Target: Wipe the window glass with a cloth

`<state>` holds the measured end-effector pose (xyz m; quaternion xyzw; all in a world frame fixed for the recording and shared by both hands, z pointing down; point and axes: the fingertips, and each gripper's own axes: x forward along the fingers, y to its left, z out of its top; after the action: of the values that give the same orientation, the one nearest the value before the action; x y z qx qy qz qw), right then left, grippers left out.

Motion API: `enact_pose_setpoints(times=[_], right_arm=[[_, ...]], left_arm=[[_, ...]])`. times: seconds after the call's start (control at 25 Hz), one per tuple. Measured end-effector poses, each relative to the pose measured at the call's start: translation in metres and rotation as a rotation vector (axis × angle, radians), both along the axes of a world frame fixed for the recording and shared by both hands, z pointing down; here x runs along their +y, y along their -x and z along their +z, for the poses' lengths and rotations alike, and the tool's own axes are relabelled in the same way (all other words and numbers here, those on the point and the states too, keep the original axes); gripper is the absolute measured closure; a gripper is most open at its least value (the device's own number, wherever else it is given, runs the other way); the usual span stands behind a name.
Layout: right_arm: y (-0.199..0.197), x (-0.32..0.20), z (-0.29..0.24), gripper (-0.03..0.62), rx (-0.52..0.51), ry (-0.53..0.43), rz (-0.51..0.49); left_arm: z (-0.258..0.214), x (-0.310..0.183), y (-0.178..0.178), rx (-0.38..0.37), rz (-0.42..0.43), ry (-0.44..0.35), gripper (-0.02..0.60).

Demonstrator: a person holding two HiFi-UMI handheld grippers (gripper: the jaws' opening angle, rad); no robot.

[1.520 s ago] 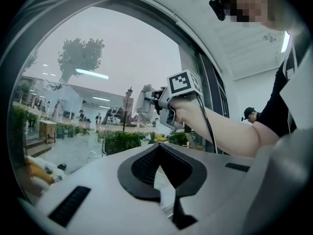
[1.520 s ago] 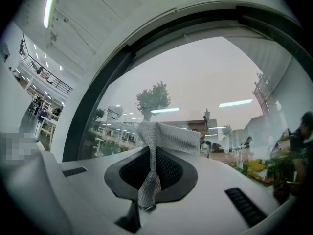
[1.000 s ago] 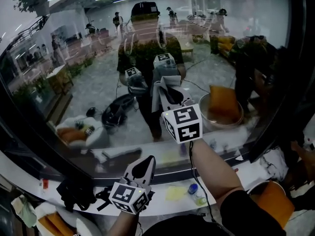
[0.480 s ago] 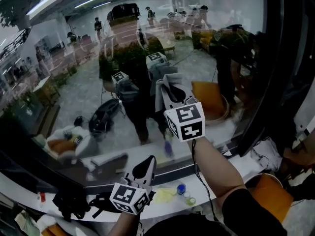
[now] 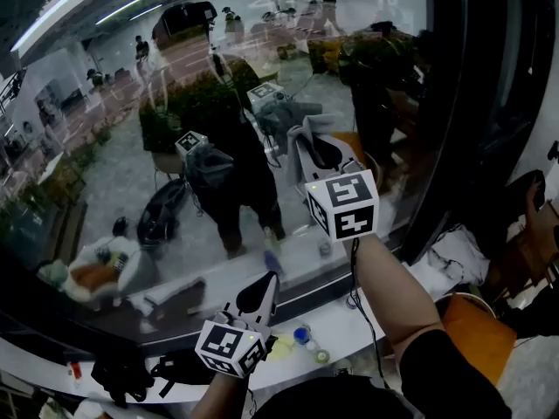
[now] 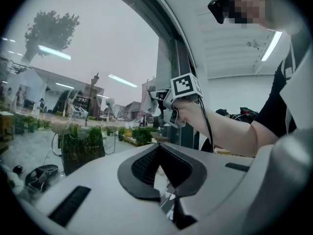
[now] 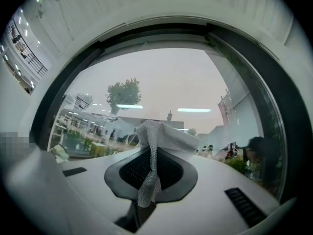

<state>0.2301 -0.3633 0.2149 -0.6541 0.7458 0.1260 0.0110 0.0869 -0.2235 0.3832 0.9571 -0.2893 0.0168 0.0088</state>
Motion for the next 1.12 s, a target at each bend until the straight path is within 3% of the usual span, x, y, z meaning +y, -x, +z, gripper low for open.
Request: enact_pose_setpoints(times=[0.36, 0.92, 1.12], right_arm=[[-0.12, 0.003, 0.01, 0.549, -0.024, 0.026, 0.111], [-0.237, 0.012, 0.027, 0.549, -0.041, 0.043, 0.208], [-0.247, 0.017, 0.028, 0.55, -0.028, 0.031, 0.207]], left_arm=[[0.004, -0.003, -0.094, -0.01, 0.097, 0.018, 0.575], [0.018, -0.006, -0.179, -0.024, 0.161, 0.044, 0.575], [0.021, -0.003, -0.193, -0.026, 0.165, 0.051, 0.575]])
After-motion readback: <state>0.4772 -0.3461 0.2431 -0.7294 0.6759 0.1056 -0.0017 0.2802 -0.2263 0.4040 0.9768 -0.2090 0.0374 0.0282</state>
